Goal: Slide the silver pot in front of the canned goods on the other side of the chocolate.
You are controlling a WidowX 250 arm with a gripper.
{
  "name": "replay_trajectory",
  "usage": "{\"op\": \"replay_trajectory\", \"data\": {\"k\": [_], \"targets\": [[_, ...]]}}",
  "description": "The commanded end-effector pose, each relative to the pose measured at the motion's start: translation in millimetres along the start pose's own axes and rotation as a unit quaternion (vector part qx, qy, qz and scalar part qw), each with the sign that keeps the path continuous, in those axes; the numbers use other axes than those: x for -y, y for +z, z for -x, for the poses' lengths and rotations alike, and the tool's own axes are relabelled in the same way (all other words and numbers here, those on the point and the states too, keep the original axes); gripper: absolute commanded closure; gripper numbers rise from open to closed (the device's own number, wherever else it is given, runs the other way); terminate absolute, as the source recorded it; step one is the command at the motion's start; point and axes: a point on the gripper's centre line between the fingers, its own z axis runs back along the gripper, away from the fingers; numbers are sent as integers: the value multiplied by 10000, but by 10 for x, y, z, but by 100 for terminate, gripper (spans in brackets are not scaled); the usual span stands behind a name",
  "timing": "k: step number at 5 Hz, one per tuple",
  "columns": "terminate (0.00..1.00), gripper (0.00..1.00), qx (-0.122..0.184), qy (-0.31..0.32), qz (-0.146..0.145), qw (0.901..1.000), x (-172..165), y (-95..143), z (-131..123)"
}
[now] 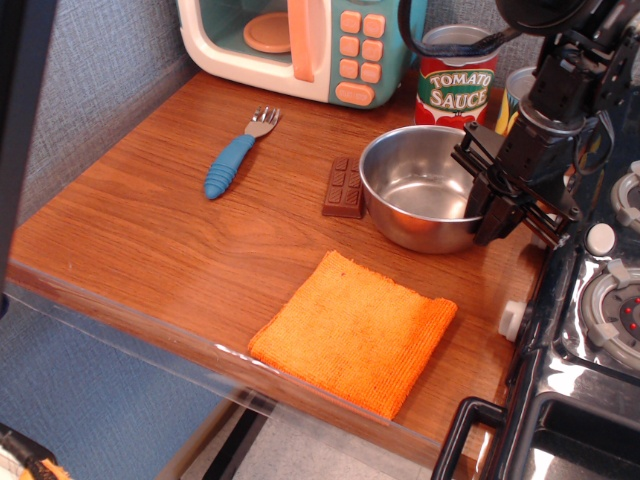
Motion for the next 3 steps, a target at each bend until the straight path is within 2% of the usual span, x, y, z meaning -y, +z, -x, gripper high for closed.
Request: {"op": "replay_trajectory", "data": {"k": [1,2,3], "targets": [[0,0,362,-59,156,9992,-12,212,104],[0,0,542,52,202,9983,-32,349,123],[0,0,864,208,305,9956,-102,599,146]]}}
